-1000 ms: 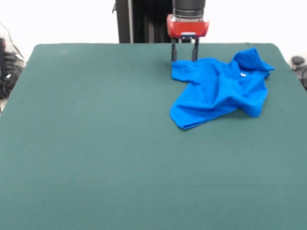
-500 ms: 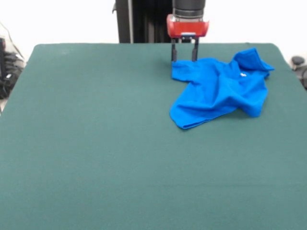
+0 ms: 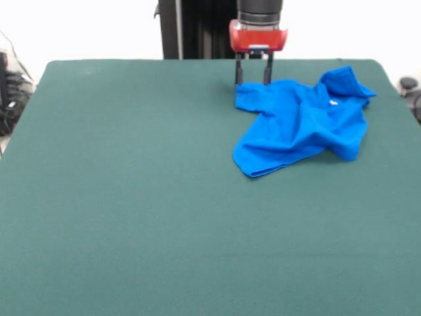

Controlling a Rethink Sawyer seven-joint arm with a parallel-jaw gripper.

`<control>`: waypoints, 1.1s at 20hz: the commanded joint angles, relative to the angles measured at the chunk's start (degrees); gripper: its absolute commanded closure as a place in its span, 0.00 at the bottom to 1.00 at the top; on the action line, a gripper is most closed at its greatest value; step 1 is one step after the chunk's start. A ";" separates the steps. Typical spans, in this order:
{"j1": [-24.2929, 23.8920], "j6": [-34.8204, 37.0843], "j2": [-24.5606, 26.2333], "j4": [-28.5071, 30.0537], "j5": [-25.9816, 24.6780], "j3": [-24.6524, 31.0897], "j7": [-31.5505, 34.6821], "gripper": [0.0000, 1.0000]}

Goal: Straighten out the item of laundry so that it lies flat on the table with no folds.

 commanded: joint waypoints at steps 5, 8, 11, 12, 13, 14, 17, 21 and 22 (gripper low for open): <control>0.87 4.97 0.63 -4.33 4.17 1.43 11.74 0.00; 1.67 3.29 3.25 -6.65 4.75 0.38 11.31 0.00; 2.02 -1.61 8.40 -9.04 4.48 0.12 11.94 0.00; 2.00 -2.67 9.71 -9.78 4.39 0.14 12.14 0.00; 1.97 -3.26 10.53 -10.27 4.31 0.19 12.30 0.00; 2.01 -4.31 11.60 -10.85 4.11 0.17 12.52 0.00; 2.03 -6.00 14.09 -12.84 3.97 0.28 12.78 0.00; 2.18 -7.75 17.06 -14.79 4.10 0.66 13.18 0.00; 1.54 -7.78 18.18 -15.39 3.75 1.38 13.26 0.00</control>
